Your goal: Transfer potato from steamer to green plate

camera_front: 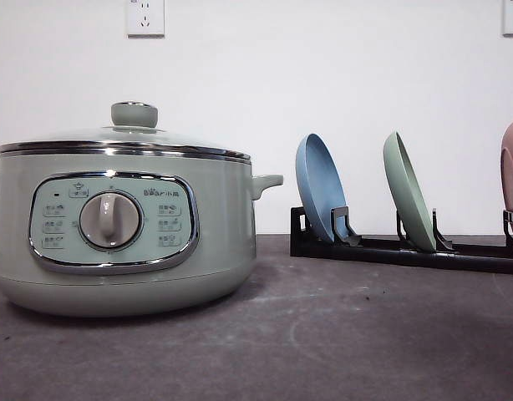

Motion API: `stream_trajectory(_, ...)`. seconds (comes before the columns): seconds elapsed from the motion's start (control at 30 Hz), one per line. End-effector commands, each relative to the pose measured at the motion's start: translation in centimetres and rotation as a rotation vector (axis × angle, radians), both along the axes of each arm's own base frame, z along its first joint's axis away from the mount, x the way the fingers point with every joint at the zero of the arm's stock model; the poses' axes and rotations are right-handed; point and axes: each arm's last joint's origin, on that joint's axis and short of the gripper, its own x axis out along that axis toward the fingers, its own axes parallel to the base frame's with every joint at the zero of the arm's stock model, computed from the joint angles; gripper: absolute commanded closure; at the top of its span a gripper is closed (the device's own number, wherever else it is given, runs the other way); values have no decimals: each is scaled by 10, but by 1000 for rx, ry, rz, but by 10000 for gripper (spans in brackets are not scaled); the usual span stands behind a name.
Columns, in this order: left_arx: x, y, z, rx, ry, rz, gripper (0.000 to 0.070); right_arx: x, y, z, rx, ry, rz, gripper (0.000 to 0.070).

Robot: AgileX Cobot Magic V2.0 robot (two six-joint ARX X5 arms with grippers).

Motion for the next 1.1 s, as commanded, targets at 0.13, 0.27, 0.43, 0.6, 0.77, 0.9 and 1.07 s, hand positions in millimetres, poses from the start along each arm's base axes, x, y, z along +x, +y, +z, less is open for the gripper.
stream_trajectory(0.13,-4,-3,21,-85,-62,-83,699,-5,0,29,83,-67,-17,699)
stream_trajectory(0.27,-11,-5,45,-129,-75,-126,699,-12,0,56,84,-137,-14,699)
stream_trajectory(0.43,-18,-8,82,-122,-84,-208,699,-19,0,93,80,-189,-11,699)
stream_trajectory(0.6,-23,-10,117,-48,-32,-262,699,-22,0,132,27,-199,-1,699)
stream_trajectory(0.77,-21,-12,146,21,37,-347,699,-20,1,168,-50,-142,34,699)
stream_trajectory(0.9,-15,-13,164,56,93,-428,699,-15,2,189,-112,-56,95,699)
stream_trajectory(1.07,-6,-15,182,84,181,-551,699,-5,4,206,-178,56,180,699)
